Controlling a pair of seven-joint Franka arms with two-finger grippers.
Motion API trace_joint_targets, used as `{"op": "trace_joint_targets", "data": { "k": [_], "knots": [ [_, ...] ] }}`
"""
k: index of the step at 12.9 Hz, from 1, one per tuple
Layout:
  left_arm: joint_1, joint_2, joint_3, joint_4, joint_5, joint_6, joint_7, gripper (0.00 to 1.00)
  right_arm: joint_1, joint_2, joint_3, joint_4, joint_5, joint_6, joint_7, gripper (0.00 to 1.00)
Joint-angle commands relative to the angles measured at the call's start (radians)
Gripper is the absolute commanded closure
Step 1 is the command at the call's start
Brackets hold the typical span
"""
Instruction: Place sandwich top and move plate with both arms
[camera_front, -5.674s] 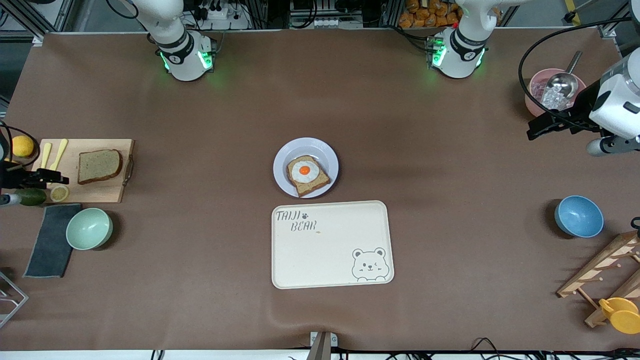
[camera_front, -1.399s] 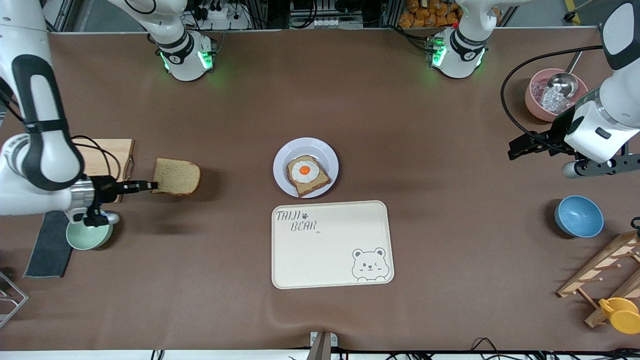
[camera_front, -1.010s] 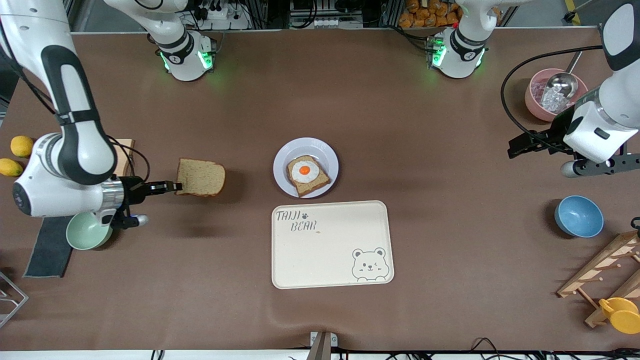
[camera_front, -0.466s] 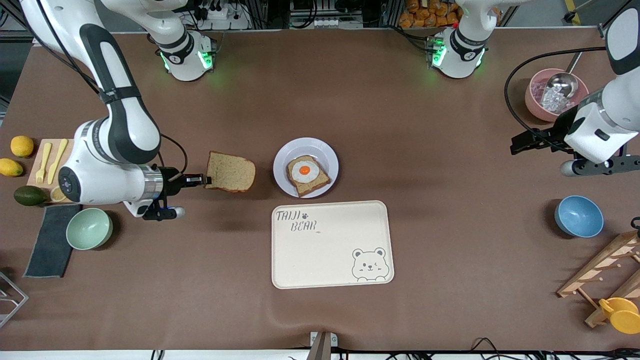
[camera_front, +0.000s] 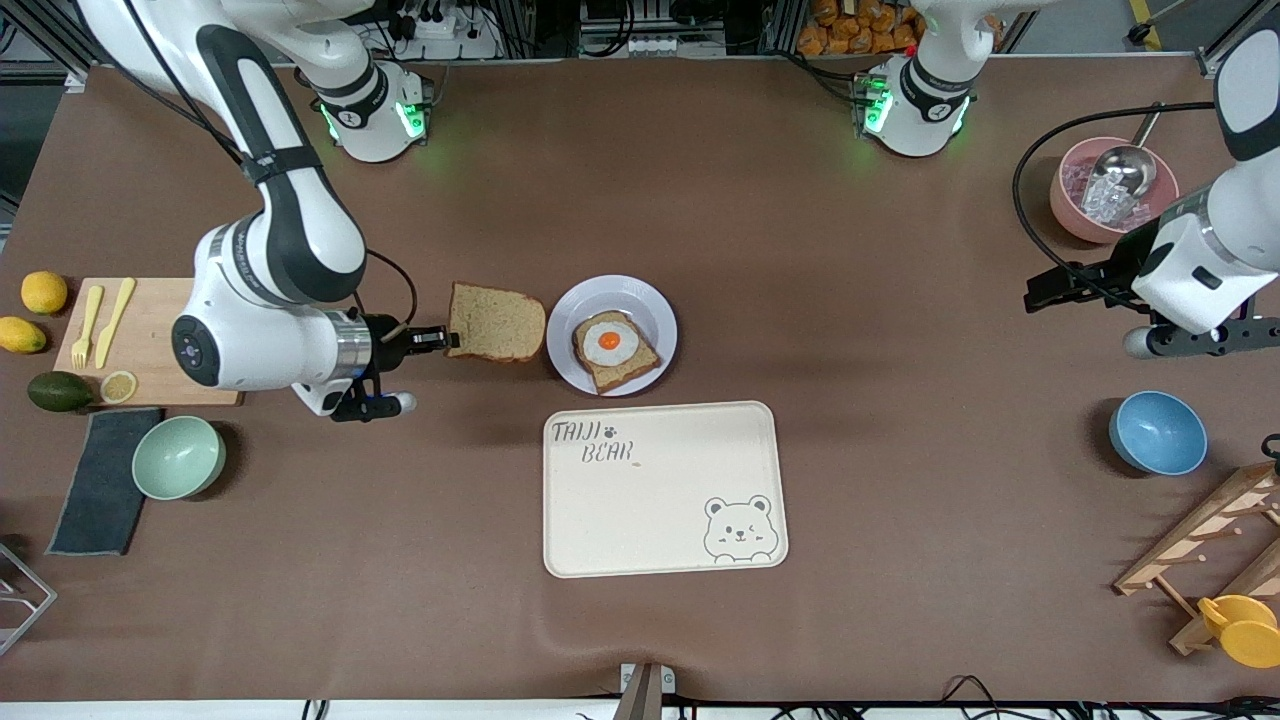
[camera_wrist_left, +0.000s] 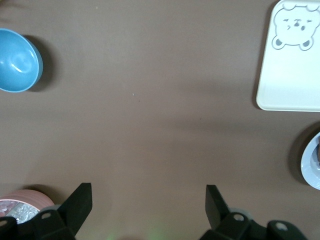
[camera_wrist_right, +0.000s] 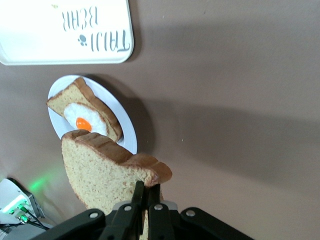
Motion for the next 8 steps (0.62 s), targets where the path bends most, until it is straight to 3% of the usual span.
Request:
{"op": "trace_joint_targets", "data": {
  "k": [1,8],
  "knots": [
    [0.028,0.005,-0.006,-0.003,-0.018,0.011,0.055,0.0,0.053,-0.057,-0.006,-0.077,0.021,0.047,0.01,1.0],
    [0.019,-0.008,-0.021,0.006,0.019,0.026,0.044,0.0,0.257,-0.023,-0.008,-0.106,0.219,0.31,0.043,1.0]
  ]
}}
